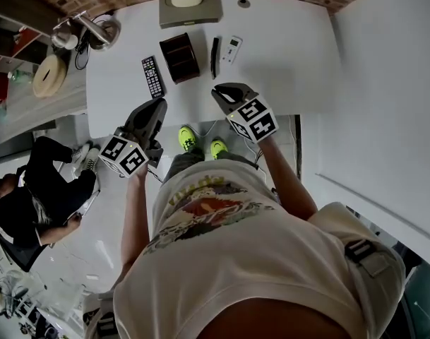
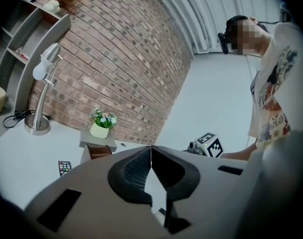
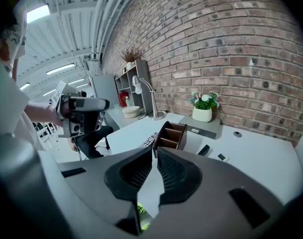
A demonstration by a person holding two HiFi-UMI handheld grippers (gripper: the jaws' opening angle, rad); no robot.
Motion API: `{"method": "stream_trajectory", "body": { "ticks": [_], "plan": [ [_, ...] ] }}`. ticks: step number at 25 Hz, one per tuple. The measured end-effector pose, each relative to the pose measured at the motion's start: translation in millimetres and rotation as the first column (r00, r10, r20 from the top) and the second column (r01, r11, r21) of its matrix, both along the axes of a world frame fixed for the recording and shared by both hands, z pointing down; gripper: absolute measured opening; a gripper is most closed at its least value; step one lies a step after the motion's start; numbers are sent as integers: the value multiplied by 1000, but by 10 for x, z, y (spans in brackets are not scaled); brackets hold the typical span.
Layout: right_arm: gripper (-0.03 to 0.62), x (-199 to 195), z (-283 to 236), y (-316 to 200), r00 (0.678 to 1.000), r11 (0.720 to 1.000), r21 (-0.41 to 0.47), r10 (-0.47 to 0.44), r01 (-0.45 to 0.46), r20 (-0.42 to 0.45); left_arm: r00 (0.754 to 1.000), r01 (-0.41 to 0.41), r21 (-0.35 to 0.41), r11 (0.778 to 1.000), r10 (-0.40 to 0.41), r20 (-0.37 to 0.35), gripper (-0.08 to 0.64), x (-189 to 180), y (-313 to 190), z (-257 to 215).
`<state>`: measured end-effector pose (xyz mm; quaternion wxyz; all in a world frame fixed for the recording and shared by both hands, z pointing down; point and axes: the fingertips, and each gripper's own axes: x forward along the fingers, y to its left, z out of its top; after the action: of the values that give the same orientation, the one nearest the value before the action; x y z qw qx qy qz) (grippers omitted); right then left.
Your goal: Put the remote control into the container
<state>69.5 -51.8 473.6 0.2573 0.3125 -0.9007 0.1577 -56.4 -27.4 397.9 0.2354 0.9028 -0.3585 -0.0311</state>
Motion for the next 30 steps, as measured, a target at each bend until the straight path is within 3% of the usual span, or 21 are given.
{"method": "stream_trajectory", "body": {
  "ticks": [9, 14, 22, 30],
  "plan": [
    [40, -61, 187, -252, 993, 993, -31, 108, -110, -47, 995, -79, -28, 996, 77, -64, 6, -63, -289, 103],
    [63, 74, 424, -390, 980, 981, -55, 181, -186, -83, 994, -101, -32, 994, 99, -55, 6, -165, -338, 219],
    [84, 264, 1027, -643, 969, 970, -126, 186, -207, -161, 999, 24, -99, 995, -29, -42, 6, -376, -414, 443],
    [129, 206, 1552, -837, 970, 959, -209, 150, -190, -192, 987, 155, -165, 974, -161, -25, 6, -495, -343, 638]
  ]
}}
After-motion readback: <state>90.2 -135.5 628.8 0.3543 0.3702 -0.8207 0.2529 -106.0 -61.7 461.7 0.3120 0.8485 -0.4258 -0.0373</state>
